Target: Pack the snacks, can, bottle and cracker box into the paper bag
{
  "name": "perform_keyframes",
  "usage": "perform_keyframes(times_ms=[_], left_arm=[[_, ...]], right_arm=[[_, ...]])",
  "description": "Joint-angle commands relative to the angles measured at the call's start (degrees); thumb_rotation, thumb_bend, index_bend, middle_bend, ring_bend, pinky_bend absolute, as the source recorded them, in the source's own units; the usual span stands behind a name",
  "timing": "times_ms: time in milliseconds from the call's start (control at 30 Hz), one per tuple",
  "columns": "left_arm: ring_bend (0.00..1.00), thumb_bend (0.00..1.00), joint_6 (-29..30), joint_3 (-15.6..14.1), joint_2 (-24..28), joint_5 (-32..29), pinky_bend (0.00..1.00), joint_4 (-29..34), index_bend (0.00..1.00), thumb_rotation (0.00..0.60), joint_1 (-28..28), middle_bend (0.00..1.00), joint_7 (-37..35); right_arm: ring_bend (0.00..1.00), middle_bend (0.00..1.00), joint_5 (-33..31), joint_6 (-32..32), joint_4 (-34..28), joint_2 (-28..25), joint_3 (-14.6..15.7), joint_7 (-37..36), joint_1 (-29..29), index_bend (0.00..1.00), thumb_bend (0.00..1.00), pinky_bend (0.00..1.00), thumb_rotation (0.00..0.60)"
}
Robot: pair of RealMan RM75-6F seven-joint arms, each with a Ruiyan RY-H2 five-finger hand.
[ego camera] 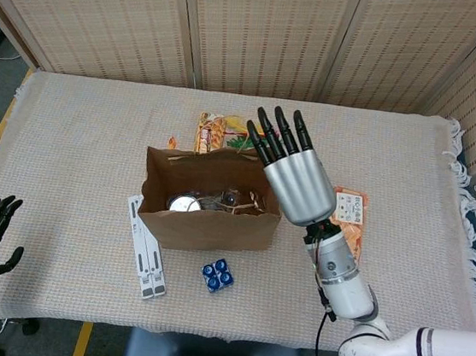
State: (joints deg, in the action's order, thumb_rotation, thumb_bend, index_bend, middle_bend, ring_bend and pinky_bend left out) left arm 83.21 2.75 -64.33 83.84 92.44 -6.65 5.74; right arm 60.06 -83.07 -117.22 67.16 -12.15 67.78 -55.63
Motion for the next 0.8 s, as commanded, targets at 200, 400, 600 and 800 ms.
perform_keyframes(times_ms=[200, 400, 600, 800], left_arm=[[0.00, 0.38, 0.3, 0.1, -0.3, -0.2, 0.00, 0.2, 0.03, 0.600, 0.1, 0.00, 1.1], [0.00, 0.38, 0.6, 0.2, -0.5, -0.3, 0.00, 0.3, 0.03, 0.600, 0.2, 0.00, 1.6], [0.00, 0.38, 0.7, 0.3, -0.6, -0.4, 0.00, 0.3, 0.03, 0.600, 0.2, 0.00, 1.8], [0.00, 0.38, 0.6, 0.3, -0.6, -0.4, 0.00, 0.3, 0.03, 0.600, 0.2, 0.00, 1.7]], right_arm=[[0.00, 0.00, 13.9, -1.4, 0.7, -12.6, 13.8, -20.3, 17.3, 0.00, 0.00, 0.14, 0.600], [0.00, 0.00, 18.4, 3.0, 12.3, -10.1, 20.7, -25.2, 23.6, 0.00, 0.00, 0.16, 0.600], [0.00, 0.00, 12.9, 10.1, 18.8, -6.7, 21.1, -25.2, 25.5, 0.00, 0.00, 0.17, 0.600], [0.00, 0.00, 10.7, 14.7, 23.7, -3.1, 20.0, -18.0, 24.5, 0.00, 0.00, 0.15, 0.600]])
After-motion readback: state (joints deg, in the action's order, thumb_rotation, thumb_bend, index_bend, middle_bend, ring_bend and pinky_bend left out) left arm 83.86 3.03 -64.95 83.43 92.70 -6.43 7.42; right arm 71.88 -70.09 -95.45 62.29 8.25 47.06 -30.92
